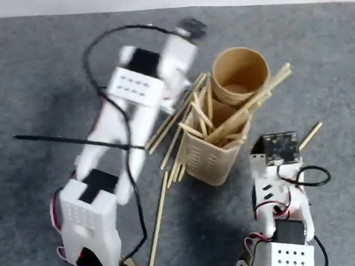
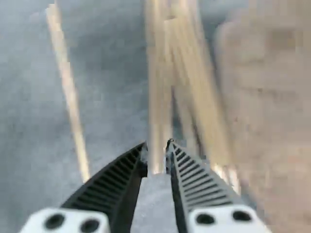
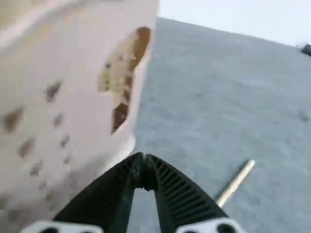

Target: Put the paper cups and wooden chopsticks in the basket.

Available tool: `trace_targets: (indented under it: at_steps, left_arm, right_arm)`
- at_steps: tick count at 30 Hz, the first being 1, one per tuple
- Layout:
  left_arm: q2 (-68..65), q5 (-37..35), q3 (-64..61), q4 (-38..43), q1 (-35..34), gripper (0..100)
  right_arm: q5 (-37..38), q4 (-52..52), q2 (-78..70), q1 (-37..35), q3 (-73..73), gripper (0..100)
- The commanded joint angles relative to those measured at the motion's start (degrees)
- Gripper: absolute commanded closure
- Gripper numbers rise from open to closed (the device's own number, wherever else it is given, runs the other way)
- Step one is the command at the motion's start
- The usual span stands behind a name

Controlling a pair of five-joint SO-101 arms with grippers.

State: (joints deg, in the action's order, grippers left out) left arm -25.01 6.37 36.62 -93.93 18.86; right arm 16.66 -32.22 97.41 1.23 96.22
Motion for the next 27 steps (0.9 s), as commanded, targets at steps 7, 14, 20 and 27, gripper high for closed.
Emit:
trace_targets:
  at_steps: [7, 14, 20, 27]
  left_arm:
    - [2.15, -0.26, 1.36, -4.40, 3.47, 90]
    - [1.54, -0.35, -0.57, -3.25, 5.93, 90]
    - [1.45, -0.35, 0.48, -3.08, -5.14, 90]
    - [1.98, -0.18, -1.89, -3.87, 7.69, 90]
  right_arm:
    - [0.35, -2.07, 0.57, 2.77, 8.22, 98.1]
    - [0.35, -4.44, 0.40, -6.37, 8.31, 98.1]
    - [4.13, -4.09, 0.57, 3.82, 8.31, 98.1]
    - [4.31, -8.04, 0.57, -5.58, 7.69, 98.1]
